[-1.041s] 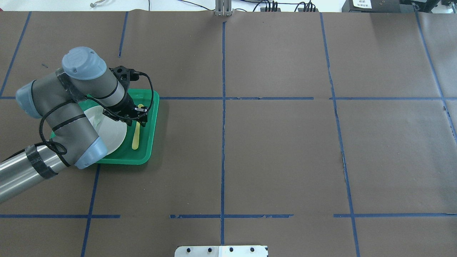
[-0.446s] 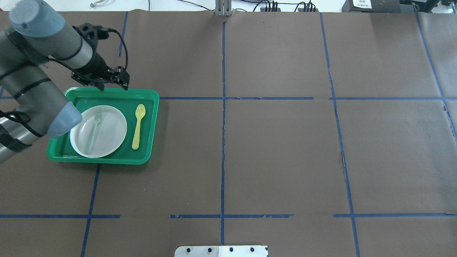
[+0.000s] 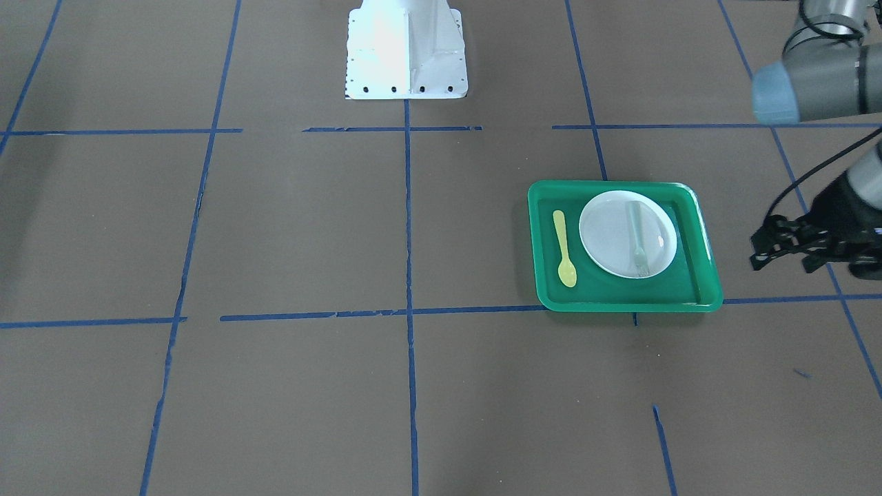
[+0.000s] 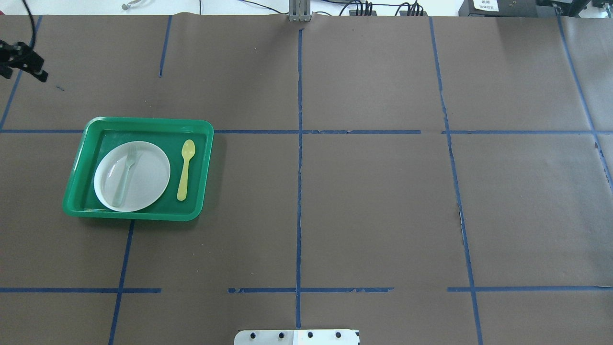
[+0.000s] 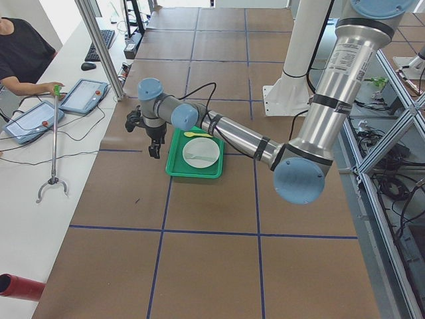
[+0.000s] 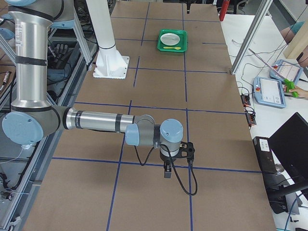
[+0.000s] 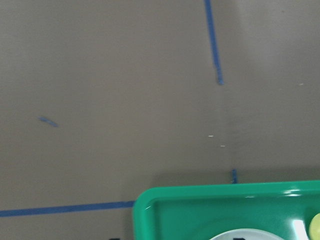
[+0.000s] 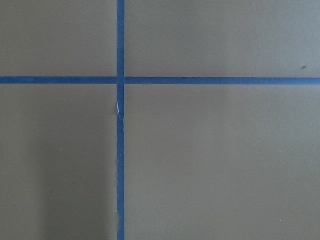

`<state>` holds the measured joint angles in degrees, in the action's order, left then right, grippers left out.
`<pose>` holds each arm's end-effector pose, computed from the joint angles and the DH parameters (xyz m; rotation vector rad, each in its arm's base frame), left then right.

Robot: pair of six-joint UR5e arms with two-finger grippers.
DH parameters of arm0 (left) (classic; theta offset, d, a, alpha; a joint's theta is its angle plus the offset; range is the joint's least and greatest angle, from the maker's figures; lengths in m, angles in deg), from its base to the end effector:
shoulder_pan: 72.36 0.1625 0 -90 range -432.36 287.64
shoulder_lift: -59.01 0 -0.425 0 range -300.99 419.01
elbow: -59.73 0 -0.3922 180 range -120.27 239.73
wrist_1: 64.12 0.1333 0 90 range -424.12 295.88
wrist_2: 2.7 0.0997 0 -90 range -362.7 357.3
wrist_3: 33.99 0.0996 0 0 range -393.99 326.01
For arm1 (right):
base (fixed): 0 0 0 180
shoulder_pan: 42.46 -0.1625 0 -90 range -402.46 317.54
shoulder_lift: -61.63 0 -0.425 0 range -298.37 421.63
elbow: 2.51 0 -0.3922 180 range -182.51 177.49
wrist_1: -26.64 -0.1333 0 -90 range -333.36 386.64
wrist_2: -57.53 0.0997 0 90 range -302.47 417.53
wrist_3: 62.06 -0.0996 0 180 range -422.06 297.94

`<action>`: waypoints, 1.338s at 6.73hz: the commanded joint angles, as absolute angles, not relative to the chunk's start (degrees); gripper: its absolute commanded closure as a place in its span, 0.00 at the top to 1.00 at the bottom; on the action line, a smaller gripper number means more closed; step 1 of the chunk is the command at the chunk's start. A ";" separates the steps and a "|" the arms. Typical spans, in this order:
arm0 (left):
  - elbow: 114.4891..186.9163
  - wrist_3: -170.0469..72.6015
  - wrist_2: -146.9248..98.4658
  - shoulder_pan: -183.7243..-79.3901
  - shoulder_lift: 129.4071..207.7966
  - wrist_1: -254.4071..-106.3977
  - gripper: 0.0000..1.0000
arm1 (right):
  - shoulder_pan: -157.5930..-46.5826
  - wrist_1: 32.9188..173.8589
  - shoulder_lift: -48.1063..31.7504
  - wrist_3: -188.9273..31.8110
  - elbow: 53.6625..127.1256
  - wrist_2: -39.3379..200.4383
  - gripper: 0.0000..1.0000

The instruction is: Place spoon

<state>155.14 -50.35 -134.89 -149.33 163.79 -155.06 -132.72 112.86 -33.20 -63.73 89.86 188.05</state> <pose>0.0697 -0.5957 0.4710 0.1557 0.7929 0.0808 0.0707 -0.4572 0.6762 0.0134 -0.7074 0.0241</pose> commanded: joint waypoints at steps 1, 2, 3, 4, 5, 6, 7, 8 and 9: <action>154.57 -31.95 -138.04 -163.18 155.45 -154.65 0.81 | -132.72 112.86 -33.20 -63.73 89.86 188.05 1.00; 153.52 -28.84 -137.96 -165.94 154.38 -154.56 0.81 | -132.72 112.86 -33.20 -63.73 89.86 188.05 1.00; 153.25 -28.81 -137.87 -165.96 154.37 -154.39 0.83 | -132.72 112.86 -33.20 -63.73 89.86 188.05 1.00; 152.99 -28.81 -137.79 -165.97 154.19 -154.39 0.86 | -132.72 112.86 -33.20 -63.73 89.86 188.05 1.00; 152.99 -28.72 -137.96 -165.79 152.71 -155.00 1.00 | -132.72 112.86 -33.20 -63.73 89.86 188.05 1.00; 153.16 -28.72 -138.05 -165.79 151.92 -155.09 1.00 | -132.72 112.86 -33.20 -63.73 89.86 188.05 1.00; 153.68 -28.72 -137.53 -165.79 151.39 -154.83 1.00 | -132.72 112.86 -33.20 -63.73 89.86 188.05 1.00; 152.47 -28.81 -137.43 -165.44 152.25 -154.39 0.99 | -132.72 112.86 -33.20 -63.73 89.86 188.05 1.00; 151.24 -27.41 -137.43 -165.79 152.43 -154.39 0.99 | -132.72 112.86 -33.20 -63.73 89.86 188.05 1.00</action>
<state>152.50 -28.46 -137.51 -165.64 152.13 -154.54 -132.72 112.86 -33.20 -63.73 89.86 188.05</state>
